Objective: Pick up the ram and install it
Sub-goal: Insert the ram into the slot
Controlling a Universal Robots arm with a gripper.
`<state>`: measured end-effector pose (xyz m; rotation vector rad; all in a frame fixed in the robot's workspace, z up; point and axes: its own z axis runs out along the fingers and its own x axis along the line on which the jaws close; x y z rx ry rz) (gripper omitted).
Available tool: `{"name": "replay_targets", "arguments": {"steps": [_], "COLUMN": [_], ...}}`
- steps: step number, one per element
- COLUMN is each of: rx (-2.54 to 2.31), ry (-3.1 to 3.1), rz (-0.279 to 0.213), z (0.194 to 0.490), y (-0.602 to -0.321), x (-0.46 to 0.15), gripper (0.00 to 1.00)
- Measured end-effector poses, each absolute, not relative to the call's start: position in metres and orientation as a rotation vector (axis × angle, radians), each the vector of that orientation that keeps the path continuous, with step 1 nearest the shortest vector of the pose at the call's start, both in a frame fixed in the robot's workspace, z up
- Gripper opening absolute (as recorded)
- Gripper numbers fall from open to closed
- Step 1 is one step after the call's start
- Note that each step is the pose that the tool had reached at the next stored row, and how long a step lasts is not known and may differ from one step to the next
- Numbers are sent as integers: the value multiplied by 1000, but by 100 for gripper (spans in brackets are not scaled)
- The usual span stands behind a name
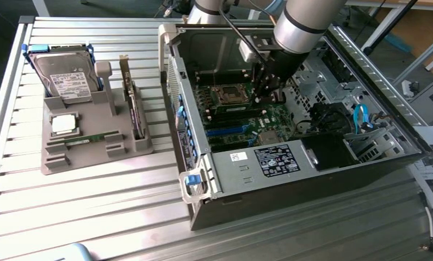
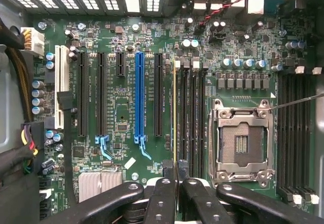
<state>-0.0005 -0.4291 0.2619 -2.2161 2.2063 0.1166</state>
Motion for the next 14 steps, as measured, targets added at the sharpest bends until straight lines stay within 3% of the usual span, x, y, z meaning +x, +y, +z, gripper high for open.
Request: {"name": "replay_targets", "arguments": {"steps": [14], "rx": [-2216], "ry": [2206], "rz": [117], "z": [257], "y": [-428], "x": [-1], "gripper": [12]}}
